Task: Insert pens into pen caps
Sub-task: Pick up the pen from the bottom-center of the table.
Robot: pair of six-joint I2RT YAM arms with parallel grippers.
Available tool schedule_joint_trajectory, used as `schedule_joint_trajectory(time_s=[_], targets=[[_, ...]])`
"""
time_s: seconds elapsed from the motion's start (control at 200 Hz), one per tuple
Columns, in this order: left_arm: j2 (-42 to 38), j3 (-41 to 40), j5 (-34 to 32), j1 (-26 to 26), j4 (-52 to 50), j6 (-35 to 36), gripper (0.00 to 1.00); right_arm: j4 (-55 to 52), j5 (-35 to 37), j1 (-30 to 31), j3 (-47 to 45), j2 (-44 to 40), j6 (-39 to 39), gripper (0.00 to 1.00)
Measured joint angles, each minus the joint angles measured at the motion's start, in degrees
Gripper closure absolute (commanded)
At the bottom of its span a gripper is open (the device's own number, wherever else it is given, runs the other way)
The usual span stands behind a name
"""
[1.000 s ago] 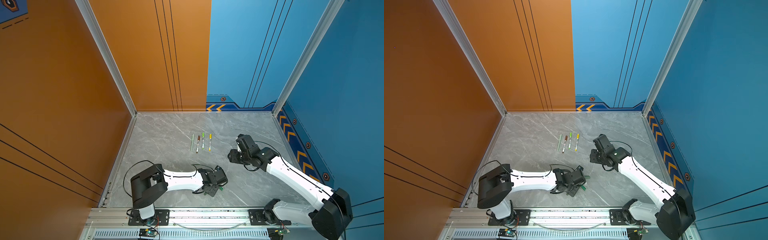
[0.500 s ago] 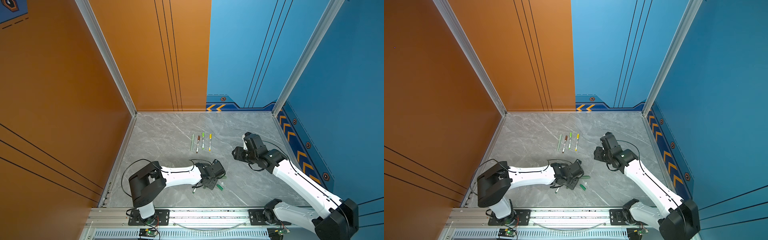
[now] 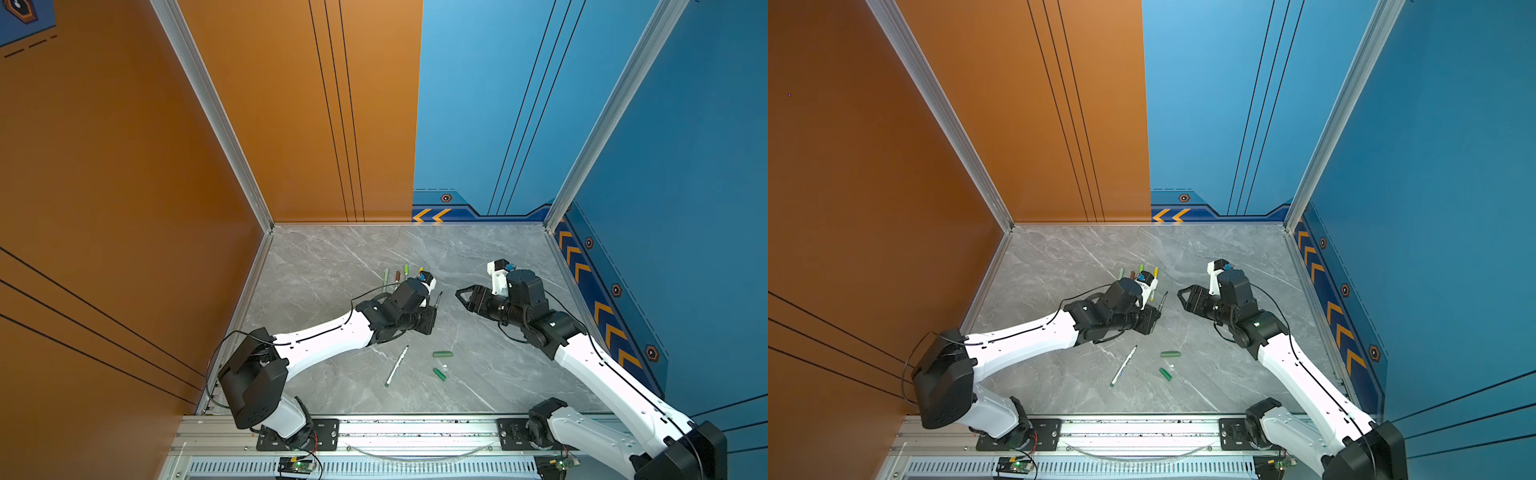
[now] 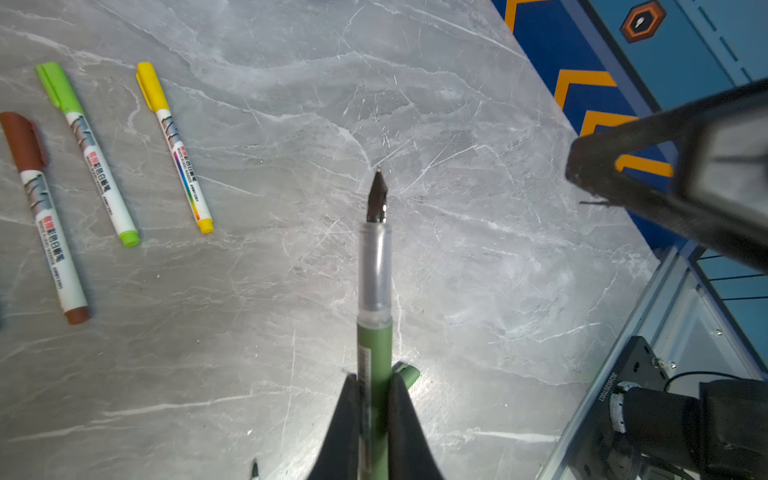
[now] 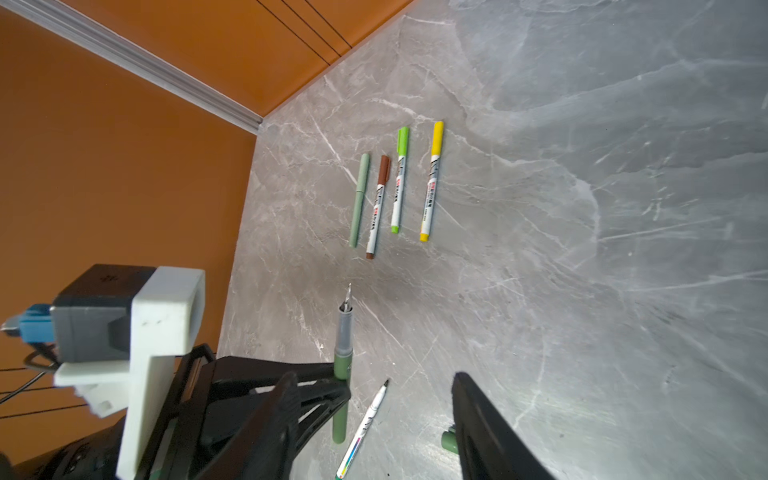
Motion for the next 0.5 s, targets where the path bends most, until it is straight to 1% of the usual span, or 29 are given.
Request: schedule_joint_trajectory(time_s=[0.18,0.325,0.4,0.496], targets=[[-0.6,-2.5,2.4,-0.2,3.2,-0.5,1.00,6.0,-2.4,0.7,-0.3,6.0,1.9,0.40],[-1.0,-3.3,3.0,-0.2,4.4,-0.9,1.00,9.3,-3.5,2.9,-0.3,11.3,3.0,0.45],[-1.3,-3.3,3.1,-0.2,5.0,-1.0,1.00,10.3,-3.6,4.5,-0.3,13.1,3.5,0.48],[-1.6,-3.3,3.0,-0.2,5.7,-1.1,1.00,11.0,-3.6,6.2,-0.3,14.3,4.1,0.58]])
